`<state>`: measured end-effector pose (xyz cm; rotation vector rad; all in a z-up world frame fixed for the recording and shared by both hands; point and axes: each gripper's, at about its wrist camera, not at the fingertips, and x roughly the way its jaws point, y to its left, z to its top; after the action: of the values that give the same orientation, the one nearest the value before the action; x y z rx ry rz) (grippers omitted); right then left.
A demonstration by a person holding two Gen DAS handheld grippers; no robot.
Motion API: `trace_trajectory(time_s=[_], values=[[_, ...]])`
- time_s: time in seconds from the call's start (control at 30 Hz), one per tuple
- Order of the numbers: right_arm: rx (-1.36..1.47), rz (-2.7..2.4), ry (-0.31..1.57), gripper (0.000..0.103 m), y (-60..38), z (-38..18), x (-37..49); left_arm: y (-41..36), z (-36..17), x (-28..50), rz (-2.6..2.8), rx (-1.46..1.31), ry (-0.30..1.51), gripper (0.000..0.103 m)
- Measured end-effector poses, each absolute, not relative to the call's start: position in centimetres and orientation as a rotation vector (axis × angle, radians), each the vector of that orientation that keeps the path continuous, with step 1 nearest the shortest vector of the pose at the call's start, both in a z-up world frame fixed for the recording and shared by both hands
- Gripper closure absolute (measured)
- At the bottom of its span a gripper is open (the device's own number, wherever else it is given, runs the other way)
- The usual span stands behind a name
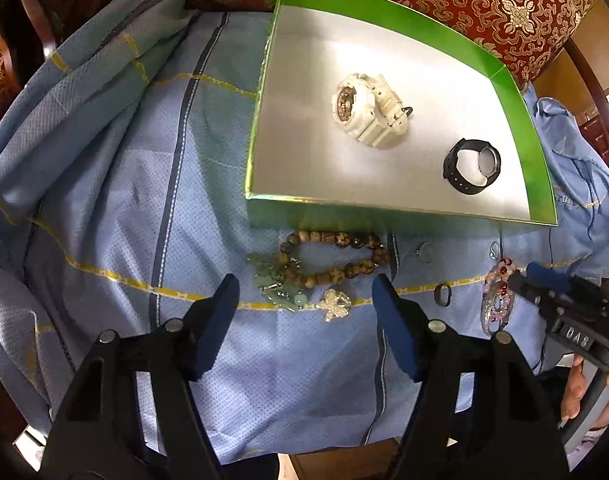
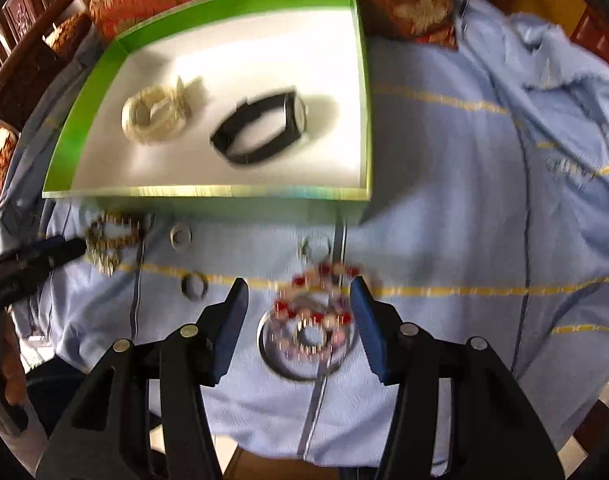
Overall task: Organize jewelry
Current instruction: 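Grasp the red-and-white bead bracelet with the right tool while the left grasps the jade charms, then carry the bead bracelet and jade charms into the box and open both tools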
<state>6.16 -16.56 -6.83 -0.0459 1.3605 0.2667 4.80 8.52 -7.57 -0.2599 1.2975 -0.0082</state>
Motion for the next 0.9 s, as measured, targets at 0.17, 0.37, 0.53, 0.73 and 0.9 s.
trace_trajectory(time_s=[0.17,0.37,0.53,0.73,0.9], values=[[-0.017,0.274,1.38,0.05,-16.8,-7.2,5.9,8.7,-7.4,4.5,-0.003,-0.265,1.305,0.034],[-0.004,0.126,1.355,0.057,-19.2,-8.0,7.1,8.5,-7.8,4.6,0.006,-0.269,1.311,0.034],[-0.105,0.127,1.363,0.08,-17.7,-9.2,6.8,8.8,-8.0,4.6,0.009,-0.276,1.317,0.034],[-0.118,0.241,1.304,0.095,-15.0,-8.1,5.5,9.5,-9.2,4.7,0.025,-0.301,1.363,0.079],[-0.074,0.315,1.248,0.095,-13.9,-6.4,4.7,9.7,-9.6,4.7,0.002,-0.322,1.374,0.088]])
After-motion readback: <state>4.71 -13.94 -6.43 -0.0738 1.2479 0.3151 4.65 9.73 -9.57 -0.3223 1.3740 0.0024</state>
